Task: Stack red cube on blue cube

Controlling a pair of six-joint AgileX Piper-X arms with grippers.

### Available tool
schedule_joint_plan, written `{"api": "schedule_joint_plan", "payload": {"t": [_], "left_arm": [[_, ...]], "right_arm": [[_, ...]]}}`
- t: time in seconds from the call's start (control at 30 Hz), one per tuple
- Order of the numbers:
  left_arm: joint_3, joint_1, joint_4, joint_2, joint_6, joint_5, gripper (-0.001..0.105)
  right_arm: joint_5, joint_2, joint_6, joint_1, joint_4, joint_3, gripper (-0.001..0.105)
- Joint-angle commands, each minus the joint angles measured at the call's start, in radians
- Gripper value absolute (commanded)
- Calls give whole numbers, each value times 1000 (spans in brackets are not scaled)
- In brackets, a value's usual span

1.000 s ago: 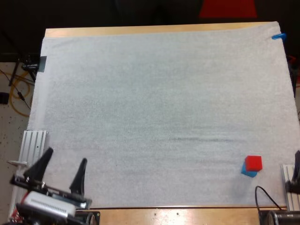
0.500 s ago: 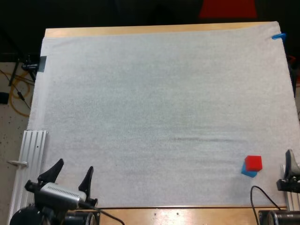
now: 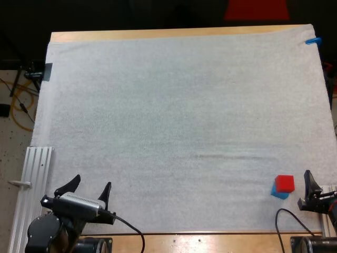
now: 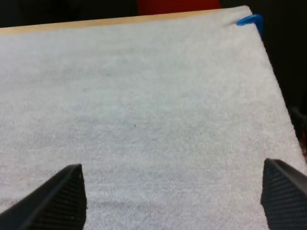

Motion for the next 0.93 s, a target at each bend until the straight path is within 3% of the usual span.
{"api": "schedule_joint_plan", "payload": {"t": [0.0, 0.9], "left_arm": [[-3, 3, -17, -135, -11, -12, 69], [10, 3, -39, -135, -11, -17, 69]], "right_arm": [[-11, -38, -14, -2, 1, -4, 72], [-3, -38, -10, -2, 15, -4, 72]]}}
